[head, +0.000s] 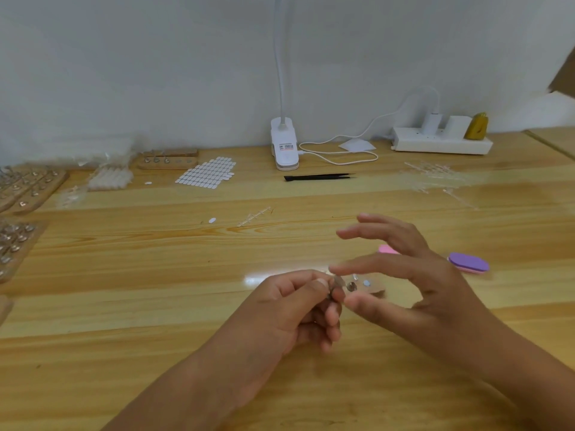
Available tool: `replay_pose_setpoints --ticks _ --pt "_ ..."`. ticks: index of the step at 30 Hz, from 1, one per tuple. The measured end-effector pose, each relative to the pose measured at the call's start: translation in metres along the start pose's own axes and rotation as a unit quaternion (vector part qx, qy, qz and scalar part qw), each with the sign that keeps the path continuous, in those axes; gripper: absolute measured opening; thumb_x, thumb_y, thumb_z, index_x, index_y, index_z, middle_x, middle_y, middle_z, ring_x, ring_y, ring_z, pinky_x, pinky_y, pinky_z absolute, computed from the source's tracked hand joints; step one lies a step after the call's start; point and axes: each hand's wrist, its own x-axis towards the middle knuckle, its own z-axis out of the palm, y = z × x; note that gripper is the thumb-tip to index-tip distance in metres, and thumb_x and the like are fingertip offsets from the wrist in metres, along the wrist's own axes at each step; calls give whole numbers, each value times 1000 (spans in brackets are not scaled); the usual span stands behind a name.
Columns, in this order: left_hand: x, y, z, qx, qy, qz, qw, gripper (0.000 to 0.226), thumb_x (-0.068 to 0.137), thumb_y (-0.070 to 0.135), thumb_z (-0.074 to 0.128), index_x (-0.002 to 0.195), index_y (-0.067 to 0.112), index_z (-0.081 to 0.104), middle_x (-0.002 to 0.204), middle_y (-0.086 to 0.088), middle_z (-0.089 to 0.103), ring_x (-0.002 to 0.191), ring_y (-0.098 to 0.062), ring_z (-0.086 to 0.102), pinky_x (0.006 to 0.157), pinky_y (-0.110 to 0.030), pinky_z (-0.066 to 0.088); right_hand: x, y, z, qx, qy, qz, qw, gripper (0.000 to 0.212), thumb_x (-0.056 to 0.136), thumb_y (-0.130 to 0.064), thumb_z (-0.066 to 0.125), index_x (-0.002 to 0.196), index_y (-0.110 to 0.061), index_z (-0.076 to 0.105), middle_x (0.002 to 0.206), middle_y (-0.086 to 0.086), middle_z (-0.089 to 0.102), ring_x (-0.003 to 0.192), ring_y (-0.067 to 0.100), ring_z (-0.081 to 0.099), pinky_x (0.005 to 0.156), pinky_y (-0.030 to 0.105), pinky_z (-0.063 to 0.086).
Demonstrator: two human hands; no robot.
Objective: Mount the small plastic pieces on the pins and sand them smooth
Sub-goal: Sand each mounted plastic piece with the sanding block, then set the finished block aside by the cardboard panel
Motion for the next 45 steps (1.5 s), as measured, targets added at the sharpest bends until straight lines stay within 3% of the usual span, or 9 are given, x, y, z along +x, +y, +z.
replay_pose_setpoints --ticks 6,11,16,22,25,30,36,41,45 --pt "1 -3 -2 -9 -22 10 1000 20 93 26 60 103 19 75 71 -8 65 60 -16 61 50 -23 49 4 1 -13 21 32 33 999 19 80 -48 72 95 -37 75 130 -21 61 141 8 41 112 18 33" --pt "2 1 -13 64 100 94 988 24 84 28 70 107 31 73 75 -2 68 60 -10 54 51 -17 45 7 17 -32 -70 -1 92 993 27 72 -55 67 88 -36 77 129 -26 56 143 0 29 109 4 18" --pt "5 -5 -21 451 202 168 853 27 83 39 65 109 45 62 95 20 57 87 1 49 64 -9 38 5 26 -25 -90 -47 104 989 27 72 -48 68 87 -30 79 130 -23 54 142 -2 27 108 3 18" --pt "9 -13 -28 534 177 118 819 28 79 39 67 107 42 61 100 22 53 100 7 41 95 -29 37 1 38 -26 -99 -75 111 986 38 70 -61 68 101 -40 75 136 -29 47 145 -6 19 115 15 19" --pt "10 -12 -32 527 166 140 821 12 80 40 67 91 39 65 89 19 58 93 2 46 89 -31 38 -1 44 -24 -149 -121 112 975 30 76 -49 79 100 -33 75 139 -26 42 149 -2 9 121 33 22" --pt "19 -6 -40 531 161 195 809 37 66 56 58 102 48 61 107 28 55 94 0 51 74 -25 40 12 42 -42 -174 -129 47 975 28 78 -59 64 88 -35 76 135 -23 48 150 -2 6 118 24 17" --pt "66 14 -26 562 137 262 772 53 65 59 53 117 50 58 111 23 54 90 5 53 64 -21 44 21 95 -136 -186 109 208 954 16 67 -45 81 72 -36 68 106 -15 62 113 8 53 97 22 39" --pt "128 14 15 594 60 344 725 32 71 46 53 95 33 69 94 15 62 79 -3 49 61 -34 54 1 188 -228 -173 356 393 830 26 77 -26 87 65 -14 67 69 1 65 64 17 59 59 28 43" --pt "173 8 51 614 2 367 699 38 72 47 52 88 23 77 89 7 68 80 -5 49 56 -35 55 -1 250 -264 -201 417 481 745 36 82 -29 81 59 -14 59 70 9 65 66 23 58 60 33 44"
